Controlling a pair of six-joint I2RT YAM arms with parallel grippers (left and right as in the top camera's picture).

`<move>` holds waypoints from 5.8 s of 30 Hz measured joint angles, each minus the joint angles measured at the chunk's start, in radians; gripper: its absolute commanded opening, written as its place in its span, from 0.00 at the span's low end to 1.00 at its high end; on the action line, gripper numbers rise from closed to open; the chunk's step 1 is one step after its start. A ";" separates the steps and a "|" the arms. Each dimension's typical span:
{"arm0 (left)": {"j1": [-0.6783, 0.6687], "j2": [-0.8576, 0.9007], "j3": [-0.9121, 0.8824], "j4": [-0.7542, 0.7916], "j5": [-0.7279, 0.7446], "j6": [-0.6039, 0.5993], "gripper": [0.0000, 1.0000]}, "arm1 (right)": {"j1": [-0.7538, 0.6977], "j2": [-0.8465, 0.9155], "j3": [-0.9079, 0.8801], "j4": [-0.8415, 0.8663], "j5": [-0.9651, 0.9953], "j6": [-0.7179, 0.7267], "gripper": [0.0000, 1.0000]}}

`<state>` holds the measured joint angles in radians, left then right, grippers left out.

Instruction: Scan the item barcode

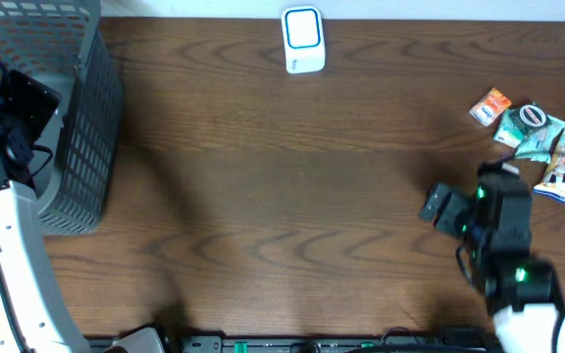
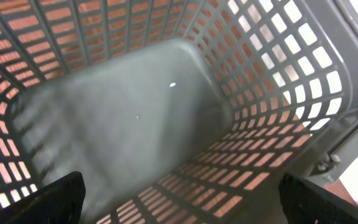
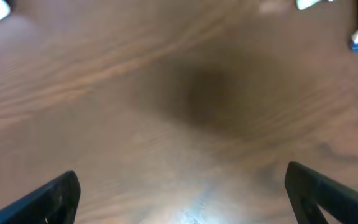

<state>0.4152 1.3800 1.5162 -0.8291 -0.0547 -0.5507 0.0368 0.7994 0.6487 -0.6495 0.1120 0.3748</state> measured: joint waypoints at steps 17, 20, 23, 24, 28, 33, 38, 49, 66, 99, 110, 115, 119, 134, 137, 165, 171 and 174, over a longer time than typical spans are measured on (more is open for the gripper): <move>0.000 0.000 0.000 -0.001 -0.001 0.000 0.98 | 0.000 -0.655 -0.440 0.344 -0.012 -0.174 0.99; 0.000 0.000 0.000 -0.001 -0.001 0.000 0.98 | 0.000 -0.687 -0.491 0.433 -0.021 -0.198 0.99; 0.000 0.000 0.000 -0.001 -0.001 0.000 0.98 | 0.000 -0.706 -0.546 0.536 -0.052 -0.240 0.99; 0.000 0.000 0.000 -0.001 0.000 0.000 0.98 | 0.000 -0.709 -0.561 0.565 -0.058 -0.251 0.99; 0.000 0.000 0.000 -0.001 -0.001 0.000 0.98 | 0.000 -0.710 -0.621 0.664 -0.076 -0.275 0.99; 0.000 0.000 0.000 -0.001 -0.001 0.000 0.98 | 0.000 -0.731 -0.641 0.669 -0.083 -0.287 0.99; 0.000 0.000 0.000 0.000 -0.001 0.000 0.98 | 0.000 -0.785 -0.642 0.614 -0.087 -0.294 0.99; 0.000 0.000 0.000 -0.001 -0.001 0.000 0.98 | 0.000 -0.787 -0.642 0.579 -0.091 -0.300 0.99; 0.000 0.000 0.000 -0.001 -0.001 0.000 0.98 | 0.000 -0.787 -0.642 0.579 -0.091 -0.301 0.99; -0.032 -0.081 -0.229 -0.151 0.027 0.035 0.98 | 0.000 -0.787 -0.642 0.579 -0.093 -0.301 0.99; -0.154 -0.340 -0.681 0.334 0.221 0.277 0.97 | 0.000 -0.787 -0.642 0.579 -0.094 -0.301 0.99; -0.190 -0.437 -0.775 0.439 0.236 0.330 0.98 | 0.000 -0.787 -0.642 0.579 -0.094 -0.301 0.99; -0.195 -0.464 -0.791 0.494 0.237 0.348 0.97 | 0.000 -0.787 -0.642 0.579 -0.094 -0.301 0.99; -0.201 -0.598 -0.811 1.073 0.245 0.376 0.98 | 0.000 -0.787 -0.642 0.579 -0.094 -0.302 0.99; -0.210 -0.637 -0.815 1.250 0.266 0.377 0.98 | 0.000 -0.787 -0.642 0.579 -0.094 -0.304 0.99; -0.818 -0.754 -0.845 0.587 0.354 0.399 0.98 | 0.000 -0.787 -0.642 0.579 -0.094 -0.304 0.99; -0.816 -0.774 -0.844 0.504 0.149 0.425 0.98 | 0.000 -0.787 -0.642 0.579 -0.094 -0.304 0.99; -0.757 -0.765 -0.877 0.430 0.028 0.416 0.98 | 0.000 -0.787 -0.642 0.579 -0.094 -0.304 0.99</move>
<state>-0.3420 0.6147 0.6392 -0.3992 -0.0269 -0.1345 0.0372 0.0120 0.0071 -0.0704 0.0177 0.0708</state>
